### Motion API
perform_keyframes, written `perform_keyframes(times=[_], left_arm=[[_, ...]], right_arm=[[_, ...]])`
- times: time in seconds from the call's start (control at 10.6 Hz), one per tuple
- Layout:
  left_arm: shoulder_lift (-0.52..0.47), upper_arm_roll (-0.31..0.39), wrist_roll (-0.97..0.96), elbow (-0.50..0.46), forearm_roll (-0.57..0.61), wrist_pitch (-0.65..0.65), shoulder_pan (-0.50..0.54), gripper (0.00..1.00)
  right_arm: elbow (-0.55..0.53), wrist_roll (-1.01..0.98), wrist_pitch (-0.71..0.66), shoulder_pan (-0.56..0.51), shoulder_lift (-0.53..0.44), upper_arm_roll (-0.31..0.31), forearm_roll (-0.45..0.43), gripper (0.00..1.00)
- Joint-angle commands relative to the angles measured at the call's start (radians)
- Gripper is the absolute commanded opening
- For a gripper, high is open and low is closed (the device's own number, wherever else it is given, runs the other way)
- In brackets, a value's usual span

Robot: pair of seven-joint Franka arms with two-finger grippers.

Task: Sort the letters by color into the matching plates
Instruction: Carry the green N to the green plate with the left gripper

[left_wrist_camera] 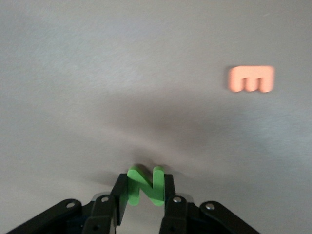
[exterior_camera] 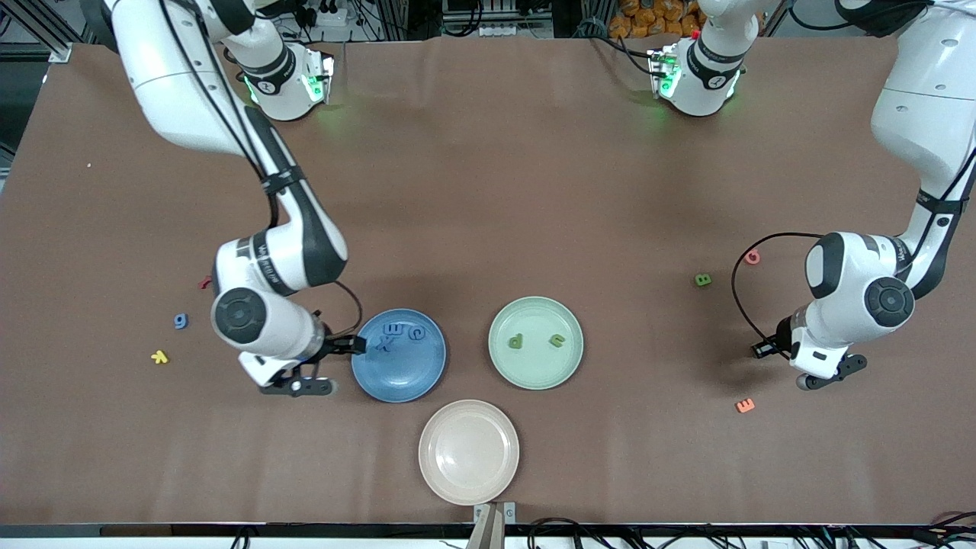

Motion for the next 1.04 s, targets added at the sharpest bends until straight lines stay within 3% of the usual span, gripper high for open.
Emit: perform_keyframes(times=[0.0, 0.28, 0.57, 0.94], left_arm=[[-0.006, 0.002, -0.059, 0.039, -0.030, -0.009, -0.051, 0.00], [-0.011, -0.010, -0.143, 0.053, -0.030, -0.010, -0.104, 0.00], [-0.011, -0.012, -0.229, 0.080, -0.032, -0.009, -0.187, 0.00], [-0.005, -0.037, -0.373, 0.096, -0.032, -0.009, -0.293, 0.00]], right_arm=[[0.002, -0.011, -0.001, -0.118, -0.007, 0.013, -0.015, 1.00], [0.000, -0.009, 0.001, -0.202, -0.007, -0.018, -0.039, 1.00], [-0.006, 0.002, 0.010, -0.227, -0.005, -0.102, -0.108, 1.00], [-0.011, 0.017, 0.011, -0.326, -0.007, -0.111, -0.099, 1.00]])
